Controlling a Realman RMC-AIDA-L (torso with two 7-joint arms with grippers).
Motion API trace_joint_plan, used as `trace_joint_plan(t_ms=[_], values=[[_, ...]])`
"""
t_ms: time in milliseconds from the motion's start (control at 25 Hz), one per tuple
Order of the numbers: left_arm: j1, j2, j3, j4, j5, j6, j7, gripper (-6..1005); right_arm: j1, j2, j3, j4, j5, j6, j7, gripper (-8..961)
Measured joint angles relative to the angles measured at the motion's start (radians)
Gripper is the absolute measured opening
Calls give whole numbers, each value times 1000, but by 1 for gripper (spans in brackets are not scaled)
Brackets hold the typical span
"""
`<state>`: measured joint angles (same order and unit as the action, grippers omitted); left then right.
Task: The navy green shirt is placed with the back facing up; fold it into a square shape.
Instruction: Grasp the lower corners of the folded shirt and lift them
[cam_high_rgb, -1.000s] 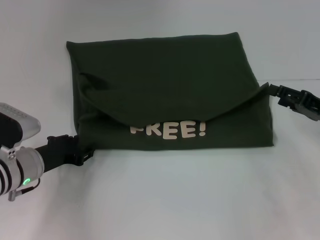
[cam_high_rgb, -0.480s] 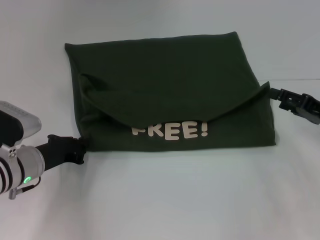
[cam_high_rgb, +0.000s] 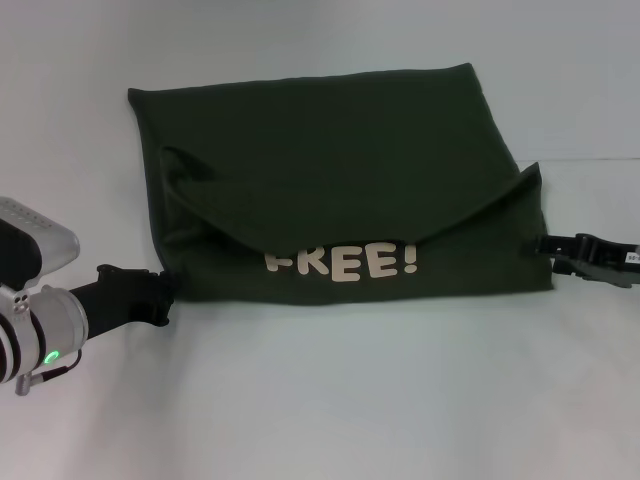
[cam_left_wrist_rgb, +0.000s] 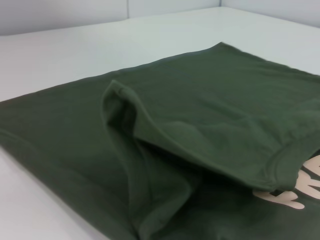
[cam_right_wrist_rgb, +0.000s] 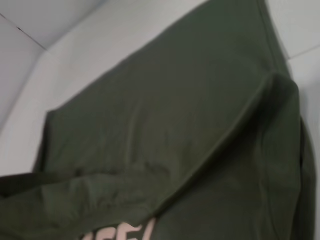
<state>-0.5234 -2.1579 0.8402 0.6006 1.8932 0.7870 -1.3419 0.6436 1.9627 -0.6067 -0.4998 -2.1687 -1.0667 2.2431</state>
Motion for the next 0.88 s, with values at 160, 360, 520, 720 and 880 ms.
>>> trace_joint_plan(t_ms=[160,360,520,720,880], values=[[0,2,0,1,1,8,0,1,24,16,-1,4,-58,43,12,758],[0,1,0,5,2,8,-2,1,29,31,-3,-1,-74,87,9,758],[0,0,0,13,6,8,-11,2,28,32,-3,-1,-75,103,5,758],[0,-2,0,22,20,13,-25,2,29,31,-4,-4,-76,111,3,758],[0,-3,0,26,23,23,-30,2,29,31,-5,-4,-77,119,1,757]])
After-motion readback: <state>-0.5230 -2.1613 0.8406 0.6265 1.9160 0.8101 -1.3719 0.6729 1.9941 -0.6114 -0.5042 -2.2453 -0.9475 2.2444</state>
